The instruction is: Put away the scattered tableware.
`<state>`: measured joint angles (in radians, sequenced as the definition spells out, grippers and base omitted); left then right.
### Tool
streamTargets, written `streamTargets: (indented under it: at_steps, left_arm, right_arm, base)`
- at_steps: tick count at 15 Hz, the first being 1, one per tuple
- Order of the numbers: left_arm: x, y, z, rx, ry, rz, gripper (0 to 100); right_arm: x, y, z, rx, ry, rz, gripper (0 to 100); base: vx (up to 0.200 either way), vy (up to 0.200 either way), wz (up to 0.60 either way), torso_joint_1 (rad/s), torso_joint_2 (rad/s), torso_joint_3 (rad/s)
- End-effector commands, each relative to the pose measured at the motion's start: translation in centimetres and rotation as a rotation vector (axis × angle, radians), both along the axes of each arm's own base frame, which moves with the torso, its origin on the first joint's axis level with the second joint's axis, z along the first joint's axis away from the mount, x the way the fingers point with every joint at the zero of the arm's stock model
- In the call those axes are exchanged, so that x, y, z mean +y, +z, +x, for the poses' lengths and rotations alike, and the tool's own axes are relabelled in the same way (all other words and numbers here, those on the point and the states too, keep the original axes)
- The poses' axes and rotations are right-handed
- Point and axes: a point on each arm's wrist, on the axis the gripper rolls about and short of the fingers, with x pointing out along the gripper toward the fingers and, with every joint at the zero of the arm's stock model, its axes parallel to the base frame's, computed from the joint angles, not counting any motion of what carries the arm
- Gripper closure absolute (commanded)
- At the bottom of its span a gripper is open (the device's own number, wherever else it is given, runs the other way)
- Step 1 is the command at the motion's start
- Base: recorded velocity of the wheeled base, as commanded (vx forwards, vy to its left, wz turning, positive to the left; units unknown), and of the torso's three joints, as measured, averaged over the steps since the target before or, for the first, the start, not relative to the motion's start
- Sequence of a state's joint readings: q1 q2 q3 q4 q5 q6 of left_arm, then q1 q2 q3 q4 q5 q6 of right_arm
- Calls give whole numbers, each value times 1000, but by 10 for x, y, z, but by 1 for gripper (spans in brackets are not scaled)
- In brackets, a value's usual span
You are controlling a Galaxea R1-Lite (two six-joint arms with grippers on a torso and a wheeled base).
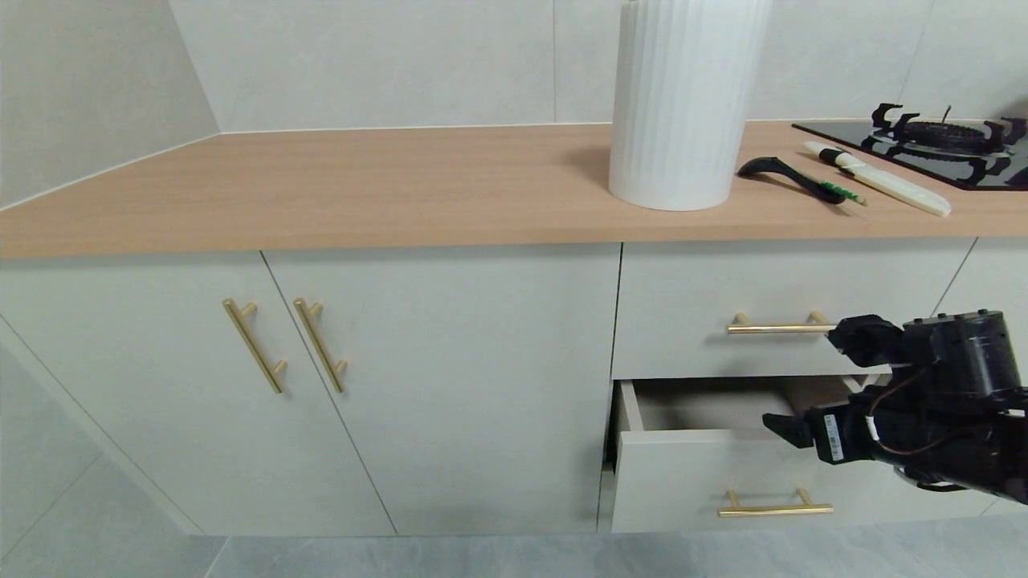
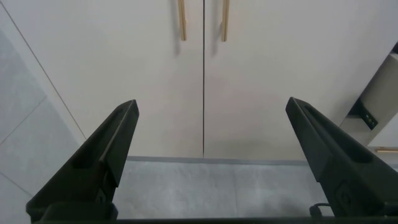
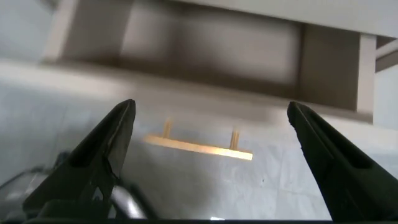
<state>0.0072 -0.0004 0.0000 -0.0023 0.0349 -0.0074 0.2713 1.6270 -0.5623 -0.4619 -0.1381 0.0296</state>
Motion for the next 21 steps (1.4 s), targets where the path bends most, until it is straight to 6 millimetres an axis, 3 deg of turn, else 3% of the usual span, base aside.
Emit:
streamTargets:
  at_steps: [1, 4, 8, 12, 21]
  left_arm:
    - [0, 0, 0, 0, 1, 0, 0]
    - [0, 0, 0, 0, 1, 0, 0]
    - [0, 0, 0, 0, 1, 0, 0]
    - [0, 0, 0, 0, 1, 0, 0]
    - [0, 0, 0, 0, 1, 0, 0]
  right_arm:
    - [4, -37, 18, 63, -36, -20, 0]
    - [6, -55, 30, 41, -87, -47, 0]
    - [6, -53, 30, 26, -93, -41, 0]
    - [4, -41, 22, 8, -98, -21, 0]
    - [6, -28, -10, 287, -43, -118, 0]
  base:
    - [0, 0, 0, 0, 0, 0]
    - [0, 0, 0, 0, 0, 0]
    - [0, 0, 0, 0, 0, 0]
    - [0, 0, 0, 0, 0, 0]
    - [0, 0, 0, 0, 0, 0]
